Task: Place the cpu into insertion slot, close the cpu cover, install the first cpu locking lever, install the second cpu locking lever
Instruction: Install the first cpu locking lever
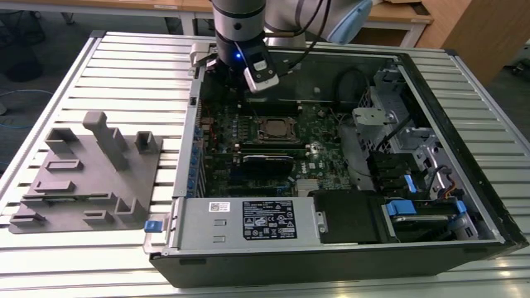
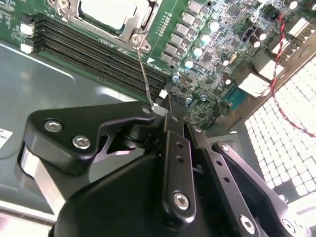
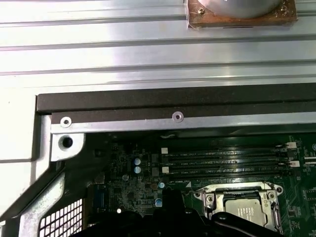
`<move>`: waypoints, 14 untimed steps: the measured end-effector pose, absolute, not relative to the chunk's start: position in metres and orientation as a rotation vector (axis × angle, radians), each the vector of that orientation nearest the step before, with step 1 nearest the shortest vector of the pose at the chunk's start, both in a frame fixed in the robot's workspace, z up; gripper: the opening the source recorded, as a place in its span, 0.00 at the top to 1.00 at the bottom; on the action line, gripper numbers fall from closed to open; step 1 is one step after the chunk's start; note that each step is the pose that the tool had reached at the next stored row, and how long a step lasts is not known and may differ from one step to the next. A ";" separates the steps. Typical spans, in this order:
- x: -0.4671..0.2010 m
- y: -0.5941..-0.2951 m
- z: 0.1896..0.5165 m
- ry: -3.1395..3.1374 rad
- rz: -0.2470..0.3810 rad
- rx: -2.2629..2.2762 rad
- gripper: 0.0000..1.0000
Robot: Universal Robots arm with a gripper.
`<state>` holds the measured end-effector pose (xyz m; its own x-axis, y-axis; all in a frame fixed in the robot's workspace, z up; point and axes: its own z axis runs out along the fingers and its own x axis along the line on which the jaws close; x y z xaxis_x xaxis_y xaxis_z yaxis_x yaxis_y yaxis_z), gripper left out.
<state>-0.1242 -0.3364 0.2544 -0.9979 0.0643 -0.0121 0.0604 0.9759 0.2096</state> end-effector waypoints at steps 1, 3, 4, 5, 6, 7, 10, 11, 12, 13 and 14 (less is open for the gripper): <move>-0.123 -0.336 0.254 3.104 0.328 0.098 0.89; -0.119 -0.336 0.254 3.104 0.328 0.098 0.89; -0.117 -0.336 0.254 3.104 0.328 0.098 0.89; -0.114 -0.336 0.254 3.105 0.328 0.098 0.89; -0.110 -0.336 0.254 3.105 0.328 0.098 0.89; -0.106 -0.336 0.254 3.106 0.328 0.099 0.89; -0.096 -0.337 0.254 3.107 0.328 0.099 0.89; -0.093 -0.337 0.254 3.108 0.328 0.099 0.89; -0.090 -0.337 0.254 3.108 0.328 0.099 0.89; -0.087 -0.337 0.254 3.108 0.329 0.099 0.89; -0.085 -0.337 0.254 3.108 0.329 0.099 0.89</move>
<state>-0.0847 -0.3366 0.2543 -0.9979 0.0643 -0.0077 0.0613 0.9759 0.2093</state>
